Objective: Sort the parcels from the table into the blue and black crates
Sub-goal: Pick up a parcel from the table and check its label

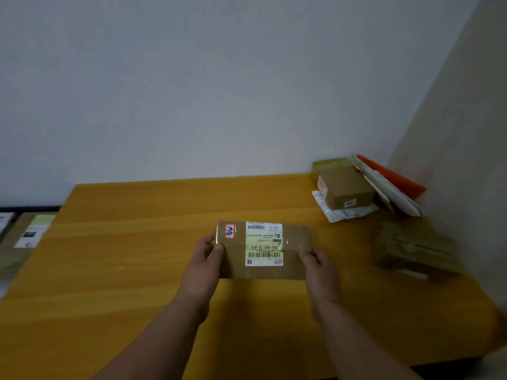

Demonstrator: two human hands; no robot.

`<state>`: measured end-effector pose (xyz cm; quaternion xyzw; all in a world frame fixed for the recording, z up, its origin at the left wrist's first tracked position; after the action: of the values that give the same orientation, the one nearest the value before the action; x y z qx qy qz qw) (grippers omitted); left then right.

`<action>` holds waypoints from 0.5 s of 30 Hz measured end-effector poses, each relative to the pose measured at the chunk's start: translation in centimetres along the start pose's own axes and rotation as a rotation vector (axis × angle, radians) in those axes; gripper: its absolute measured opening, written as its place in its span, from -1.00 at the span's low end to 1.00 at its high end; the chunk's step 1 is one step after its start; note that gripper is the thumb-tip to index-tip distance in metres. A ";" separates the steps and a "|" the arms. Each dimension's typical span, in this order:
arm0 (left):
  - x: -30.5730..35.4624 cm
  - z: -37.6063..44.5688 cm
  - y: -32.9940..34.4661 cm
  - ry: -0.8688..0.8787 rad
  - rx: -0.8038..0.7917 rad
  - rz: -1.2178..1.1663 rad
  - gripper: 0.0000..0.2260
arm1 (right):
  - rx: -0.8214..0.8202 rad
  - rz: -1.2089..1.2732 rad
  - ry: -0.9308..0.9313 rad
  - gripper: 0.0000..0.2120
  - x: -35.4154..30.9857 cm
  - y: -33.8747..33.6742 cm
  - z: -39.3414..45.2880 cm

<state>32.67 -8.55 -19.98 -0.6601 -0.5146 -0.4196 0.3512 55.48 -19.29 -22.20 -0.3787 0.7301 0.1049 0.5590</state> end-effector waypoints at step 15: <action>-0.7 -3.1 -0.7 -0.111 -0.049 -0.342 -0.37 | -0.188 0.636 0.089 -0.55 -4.0 2.9 0.6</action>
<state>31.34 -11.42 -19.42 -0.5936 -0.6275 -0.4485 0.2296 54.34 -15.21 -19.60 -0.1863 0.8224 0.3245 0.4285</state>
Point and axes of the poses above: each hand's wrist, its own z-axis towards the middle knuckle, its own y-axis out of the palm, x = y × z, the point moved 8 cm from there along z, towards the middle knuckle, and after that the axes turned 1 degree about -z, right-handed, at the moved point
